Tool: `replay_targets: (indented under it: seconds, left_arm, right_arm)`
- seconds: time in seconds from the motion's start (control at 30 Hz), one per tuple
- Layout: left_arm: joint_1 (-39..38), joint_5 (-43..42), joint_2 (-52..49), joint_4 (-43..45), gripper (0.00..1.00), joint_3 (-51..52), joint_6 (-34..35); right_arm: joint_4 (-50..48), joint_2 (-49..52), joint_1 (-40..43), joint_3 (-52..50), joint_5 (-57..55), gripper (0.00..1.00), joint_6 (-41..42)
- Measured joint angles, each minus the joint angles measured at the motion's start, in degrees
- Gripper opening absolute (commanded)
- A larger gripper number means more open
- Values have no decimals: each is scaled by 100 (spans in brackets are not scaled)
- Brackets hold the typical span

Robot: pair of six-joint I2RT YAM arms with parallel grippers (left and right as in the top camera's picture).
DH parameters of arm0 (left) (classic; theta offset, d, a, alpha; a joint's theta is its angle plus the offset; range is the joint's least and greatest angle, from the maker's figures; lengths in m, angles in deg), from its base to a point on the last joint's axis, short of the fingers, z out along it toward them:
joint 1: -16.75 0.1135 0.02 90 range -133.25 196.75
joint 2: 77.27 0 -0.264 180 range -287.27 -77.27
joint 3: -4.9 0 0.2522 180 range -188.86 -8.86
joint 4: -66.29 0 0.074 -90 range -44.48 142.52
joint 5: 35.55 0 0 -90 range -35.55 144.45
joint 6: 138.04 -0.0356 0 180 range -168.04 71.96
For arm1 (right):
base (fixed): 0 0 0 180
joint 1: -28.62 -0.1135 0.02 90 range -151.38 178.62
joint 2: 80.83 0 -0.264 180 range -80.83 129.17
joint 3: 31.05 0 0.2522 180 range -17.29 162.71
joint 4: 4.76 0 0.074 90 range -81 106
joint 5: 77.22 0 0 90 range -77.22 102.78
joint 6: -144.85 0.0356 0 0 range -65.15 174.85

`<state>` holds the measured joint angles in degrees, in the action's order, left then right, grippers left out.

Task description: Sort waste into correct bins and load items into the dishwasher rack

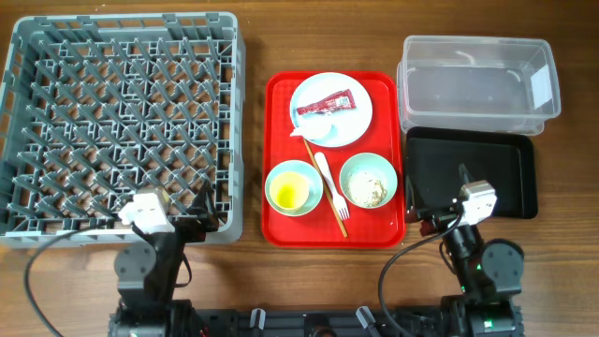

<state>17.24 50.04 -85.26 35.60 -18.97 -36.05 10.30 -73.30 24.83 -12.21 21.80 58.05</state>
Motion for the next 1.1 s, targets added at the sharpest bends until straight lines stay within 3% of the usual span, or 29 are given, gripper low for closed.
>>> replay_targets:
  seconds: [0.3,0.43,0.57,0.63,0.7,0.8,1.1]
  left_arm:
    - [0,-17,-2459,-1541,100,-2267,37]
    - [0,-17,-3672,-2393,100,-3285,42]
    - [0,-17,-4415,-2662,100,-3860,42]
    - [0,-17,-4553,-2736,100,-3884,42]
    - [0,-20,-4627,-2859,100,-3884,42]
    - [0,-20,-4653,-2942,100,-3884,42]
    - [0,-20,-4647,-2940,100,-3884,42]
  right_arm:
    - [616,2262,0,1746,531,100,109]
    - [1495,3600,0,2979,905,100,111]
    - [2645,4837,0,4378,1126,100,57]
    - [3574,5265,0,5045,1174,100,-175]
    - [3884,5705,0,5646,1202,100,-317]
    - [3897,6059,0,6159,1338,100,-177]
    - [3178,6155,-219,6220,1762,100,457]
